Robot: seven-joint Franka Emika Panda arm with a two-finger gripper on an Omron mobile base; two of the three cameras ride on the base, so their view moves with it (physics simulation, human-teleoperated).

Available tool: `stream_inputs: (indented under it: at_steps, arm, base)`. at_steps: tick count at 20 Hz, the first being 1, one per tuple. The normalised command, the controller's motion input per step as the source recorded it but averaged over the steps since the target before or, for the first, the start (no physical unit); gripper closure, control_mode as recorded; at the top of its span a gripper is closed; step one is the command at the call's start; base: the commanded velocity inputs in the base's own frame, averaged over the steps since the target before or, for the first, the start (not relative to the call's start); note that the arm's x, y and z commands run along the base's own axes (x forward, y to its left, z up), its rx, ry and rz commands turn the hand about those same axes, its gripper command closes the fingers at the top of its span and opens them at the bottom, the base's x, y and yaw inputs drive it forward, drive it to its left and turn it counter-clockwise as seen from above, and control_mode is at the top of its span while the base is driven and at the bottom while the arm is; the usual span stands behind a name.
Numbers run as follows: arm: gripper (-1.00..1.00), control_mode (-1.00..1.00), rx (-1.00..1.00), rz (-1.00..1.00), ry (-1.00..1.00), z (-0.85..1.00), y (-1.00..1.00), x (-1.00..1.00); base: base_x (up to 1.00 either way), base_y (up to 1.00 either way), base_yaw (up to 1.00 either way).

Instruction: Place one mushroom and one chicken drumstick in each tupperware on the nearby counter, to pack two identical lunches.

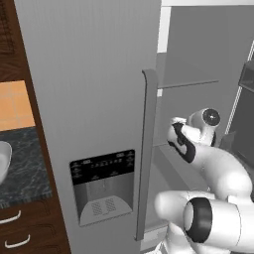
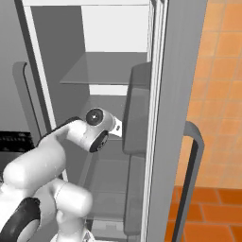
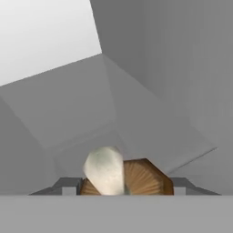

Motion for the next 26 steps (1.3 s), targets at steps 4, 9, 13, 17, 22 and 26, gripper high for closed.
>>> stream_inputs:
  at_steps: [4, 9, 13, 17, 22, 26]
  arm:
    - [1.0, -1.0, 0.0, 0.01, 0.19, 1.0, 0.26, -0.84]
    - [1.0, -1.0, 0.0, 0.06, 0.31, 0.98, 0.31, -0.76]
    - [1.0, -1.0, -0.02, 0.12, 0.47, 0.72, 0.26, -0.57]
    - [1.0, -1.0, 0.0, 0.02, 0.0, 0.12, 0.0, -0.96]
    - [1.0, -1.0, 0.0, 0.03, -0.17, 0.02, 0.06, -0.99]
    - [1.0, -1.0, 0.0, 0.01, -0.27, 0.17, 0.2, -0.57]
  base:
    - [0.0, 0.0, 0.0]
    - [0.0, 0.0, 0.0]
    - [0.0, 0.0, 0.0]
    - [0.0, 0.0, 0.0]
    - [0.0, 0.0, 0.0]
    - [0.0, 0.0, 0.0]
